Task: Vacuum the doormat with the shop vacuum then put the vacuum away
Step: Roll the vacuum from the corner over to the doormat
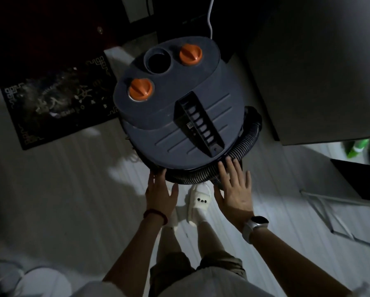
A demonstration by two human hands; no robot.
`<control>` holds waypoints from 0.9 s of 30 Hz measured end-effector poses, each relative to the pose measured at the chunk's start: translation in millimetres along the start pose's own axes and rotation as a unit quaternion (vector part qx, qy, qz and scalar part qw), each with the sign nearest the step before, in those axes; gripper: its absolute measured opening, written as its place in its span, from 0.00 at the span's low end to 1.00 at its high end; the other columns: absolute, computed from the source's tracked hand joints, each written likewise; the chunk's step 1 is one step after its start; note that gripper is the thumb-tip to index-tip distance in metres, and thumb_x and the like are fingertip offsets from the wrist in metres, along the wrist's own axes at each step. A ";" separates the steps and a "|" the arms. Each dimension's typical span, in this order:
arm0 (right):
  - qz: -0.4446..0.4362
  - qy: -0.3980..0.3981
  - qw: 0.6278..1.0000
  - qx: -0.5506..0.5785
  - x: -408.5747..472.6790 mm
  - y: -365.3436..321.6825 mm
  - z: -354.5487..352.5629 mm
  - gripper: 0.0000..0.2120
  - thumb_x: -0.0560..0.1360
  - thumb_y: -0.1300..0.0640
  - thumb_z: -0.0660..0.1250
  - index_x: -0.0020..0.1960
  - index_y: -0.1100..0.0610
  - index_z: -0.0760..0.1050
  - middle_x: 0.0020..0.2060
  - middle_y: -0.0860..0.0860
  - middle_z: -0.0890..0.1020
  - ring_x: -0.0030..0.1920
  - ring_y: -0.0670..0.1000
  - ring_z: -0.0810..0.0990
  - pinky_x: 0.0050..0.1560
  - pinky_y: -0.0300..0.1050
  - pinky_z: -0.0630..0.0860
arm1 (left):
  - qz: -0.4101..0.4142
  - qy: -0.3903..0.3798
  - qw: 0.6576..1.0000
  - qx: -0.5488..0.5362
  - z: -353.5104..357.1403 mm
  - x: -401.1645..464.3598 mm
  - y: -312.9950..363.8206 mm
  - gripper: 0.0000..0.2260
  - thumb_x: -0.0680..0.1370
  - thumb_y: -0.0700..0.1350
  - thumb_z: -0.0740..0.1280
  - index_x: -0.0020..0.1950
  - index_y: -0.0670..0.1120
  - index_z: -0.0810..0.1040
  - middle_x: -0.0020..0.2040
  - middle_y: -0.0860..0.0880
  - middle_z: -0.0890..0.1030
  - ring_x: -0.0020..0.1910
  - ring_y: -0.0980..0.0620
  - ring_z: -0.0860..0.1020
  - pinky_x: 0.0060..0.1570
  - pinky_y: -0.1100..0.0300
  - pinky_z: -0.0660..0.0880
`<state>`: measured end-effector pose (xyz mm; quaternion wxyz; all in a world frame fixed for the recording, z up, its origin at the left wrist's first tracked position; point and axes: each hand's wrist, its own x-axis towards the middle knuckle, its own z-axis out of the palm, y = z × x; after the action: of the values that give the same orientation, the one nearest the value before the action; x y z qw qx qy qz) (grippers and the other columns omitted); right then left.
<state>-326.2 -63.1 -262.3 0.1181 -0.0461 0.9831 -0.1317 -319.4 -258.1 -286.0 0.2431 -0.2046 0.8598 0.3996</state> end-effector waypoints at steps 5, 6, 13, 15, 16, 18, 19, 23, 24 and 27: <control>0.038 -0.021 0.998 0.038 -2.5 -5.4 2.3 0.27 0.75 0.49 0.50 0.73 0.53 0.53 0.72 0.54 0.55 0.73 0.52 0.48 0.67 0.63 0.52 | 0.064 -0.024 0.984 0.163 0.6 13.5 -4.4 0.20 0.72 0.44 0.71 0.63 0.43 0.73 0.62 0.43 0.75 0.64 0.40 0.71 0.63 0.40 0.65; 0.046 -0.021 0.998 0.043 -2.5 -9.3 1.9 0.27 0.75 0.49 0.50 0.73 0.54 0.53 0.73 0.56 0.57 0.73 0.54 0.48 0.68 0.63 0.53 | 0.082 -0.018 0.980 0.178 -1.0 17.1 -2.7 0.17 0.70 0.42 0.73 0.57 0.42 0.76 0.56 0.42 0.79 0.59 0.38 0.75 0.59 0.39 0.68; 0.073 -0.024 0.995 0.064 -1.2 -29.6 -8.4 0.27 0.74 0.58 0.62 0.72 0.57 0.61 0.71 0.61 0.65 0.72 0.63 0.59 0.68 0.63 0.56 | 0.158 -0.065 0.975 0.145 -25.5 18.7 1.0 0.03 0.77 0.37 0.63 0.46 0.37 0.72 0.46 0.39 0.74 0.45 0.39 0.74 0.42 0.52 0.67; 0.027 -0.013 0.999 0.033 -3.4 -35.5 -10.1 0.27 0.73 0.56 0.60 0.71 0.55 0.61 0.66 0.60 0.72 0.68 0.63 0.68 0.65 0.65 0.63 | 0.174 -0.087 0.974 0.117 -42.2 9.3 -0.7 0.03 0.79 0.39 0.60 0.47 0.41 0.68 0.47 0.44 0.69 0.46 0.41 0.73 0.43 0.53 0.67; 0.004 -0.007 1.000 0.015 -4.2 -38.7 -10.5 0.26 0.72 0.54 0.57 0.70 0.54 0.61 0.64 0.60 0.74 0.66 0.62 0.70 0.64 0.64 0.65 | 0.179 -0.099 0.974 0.102 -52.8 4.6 -2.9 0.04 0.79 0.40 0.59 0.46 0.41 0.67 0.46 0.47 0.68 0.45 0.43 0.73 0.43 0.53 0.67; -0.033 0.006 0.999 -0.012 -3.8 -45.5 -12.7 0.25 0.72 0.52 0.54 0.69 0.52 0.63 0.60 0.58 0.77 0.64 0.58 0.69 0.62 0.61 0.66 | 0.161 -0.113 0.978 0.074 -75.3 0.5 -8.8 0.06 0.75 0.46 0.58 0.44 0.43 0.69 0.44 0.51 0.68 0.43 0.46 0.72 0.44 0.55 0.68; -0.049 0.018 0.999 -0.017 -2.4 -48.5 -13.9 0.25 0.72 0.52 0.54 0.68 0.52 0.64 0.59 0.57 0.78 0.62 0.56 0.68 0.61 0.60 0.67 | 0.152 -0.124 0.978 0.071 -85.9 1.3 -12.6 0.05 0.73 0.47 0.57 0.41 0.47 0.68 0.42 0.52 0.68 0.42 0.48 0.71 0.44 0.56 0.67; -0.120 0.044 0.992 -0.018 3.7 -57.3 -10.3 0.17 0.72 0.51 0.56 0.57 0.53 0.74 0.51 0.53 0.81 0.56 0.54 0.69 0.56 0.53 0.66 | 0.197 -0.169 0.960 0.104 -104.2 0.6 -6.6 0.05 0.73 0.48 0.62 0.43 0.48 0.74 0.39 0.57 0.72 0.41 0.54 0.73 0.41 0.67 0.68; -0.132 0.045 0.990 -0.023 5.8 -59.3 -10.0 0.15 0.72 0.50 0.56 0.52 0.54 0.76 0.48 0.52 0.81 0.54 0.53 0.70 0.54 0.52 0.63 | 0.220 -0.172 0.954 0.109 -101.9 -0.8 -0.1 0.07 0.75 0.48 0.64 0.45 0.45 0.76 0.39 0.56 0.74 0.40 0.57 0.73 0.38 0.72 0.66; -0.141 0.050 0.989 -0.023 8.4 -55.0 -17.9 0.11 0.73 0.50 0.56 0.45 0.53 0.75 0.41 0.51 0.80 0.46 0.53 0.75 0.51 0.50 0.63 | 0.268 -0.160 0.947 0.082 -94.4 -4.1 14.2 0.15 0.73 0.55 0.61 0.43 0.42 0.76 0.36 0.56 0.73 0.36 0.61 0.71 0.35 0.76 0.63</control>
<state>-335.5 -112.5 -232.6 0.0479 -0.1801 0.9744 -0.1261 -348.0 -323.3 -222.2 0.2775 0.1206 0.8623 0.4060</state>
